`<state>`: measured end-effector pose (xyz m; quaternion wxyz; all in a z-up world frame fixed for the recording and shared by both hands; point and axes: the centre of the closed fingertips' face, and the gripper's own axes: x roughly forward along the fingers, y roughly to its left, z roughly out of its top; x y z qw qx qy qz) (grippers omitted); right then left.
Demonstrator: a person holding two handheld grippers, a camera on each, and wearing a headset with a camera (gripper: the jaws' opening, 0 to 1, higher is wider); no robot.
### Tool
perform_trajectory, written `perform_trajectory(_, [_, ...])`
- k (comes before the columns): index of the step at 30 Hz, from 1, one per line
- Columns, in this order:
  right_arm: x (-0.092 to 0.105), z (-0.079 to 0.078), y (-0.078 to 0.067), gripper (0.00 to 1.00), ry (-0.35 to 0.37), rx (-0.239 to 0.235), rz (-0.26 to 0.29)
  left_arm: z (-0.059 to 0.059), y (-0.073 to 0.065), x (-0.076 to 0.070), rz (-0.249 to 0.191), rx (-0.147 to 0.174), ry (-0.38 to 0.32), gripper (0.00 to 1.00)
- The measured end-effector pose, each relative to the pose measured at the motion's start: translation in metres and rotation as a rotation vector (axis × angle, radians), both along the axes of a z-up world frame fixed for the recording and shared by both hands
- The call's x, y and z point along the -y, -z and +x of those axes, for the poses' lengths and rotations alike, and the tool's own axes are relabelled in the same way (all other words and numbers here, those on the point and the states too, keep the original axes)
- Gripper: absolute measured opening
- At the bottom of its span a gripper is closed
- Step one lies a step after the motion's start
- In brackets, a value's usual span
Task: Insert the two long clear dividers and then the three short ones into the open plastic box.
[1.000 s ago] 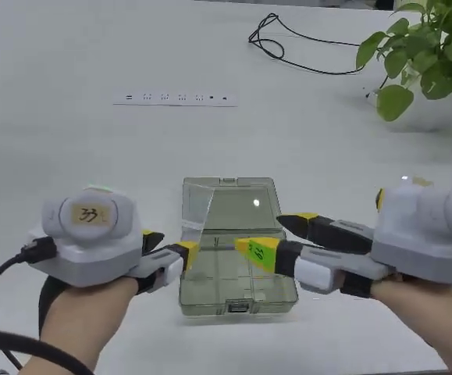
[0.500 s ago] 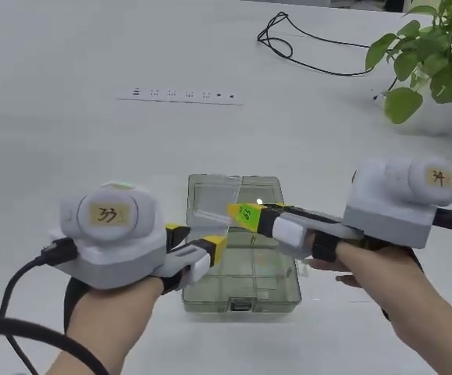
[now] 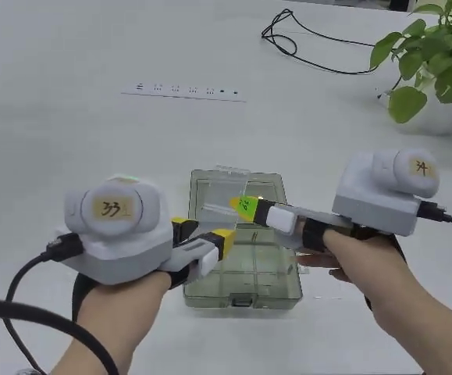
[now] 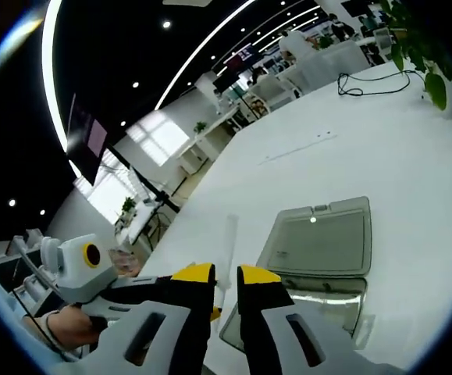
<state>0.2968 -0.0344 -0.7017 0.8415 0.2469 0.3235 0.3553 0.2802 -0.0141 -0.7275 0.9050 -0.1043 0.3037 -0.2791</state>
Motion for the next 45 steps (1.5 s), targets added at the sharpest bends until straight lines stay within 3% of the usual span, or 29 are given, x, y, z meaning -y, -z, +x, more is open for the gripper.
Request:
perform_trajectory(8, [-0.001,0.001,0.002,0.04,-0.014,-0.010,-0.004,-0.001,-0.001,0.002,-0.010,0.002,0.005,0.30])
perform_trajectory(28, [0.002,0.000,0.005,0.02,-0.031,-0.068,-0.023,-0.003,0.003,0.005,-0.029,0.002,0.030,0.31])
perform_trajectory(35, [0.008,0.000,0.008,0.02,-0.019,-0.087,-0.037,-0.004,0.005,0.004,0.003,0.026,0.066,0.50])
perform_trajectory(45, [0.019,0.001,0.013,0.02,0.000,-0.127,-0.064,-0.013,0.019,-0.001,0.069,0.069,0.204,0.82])
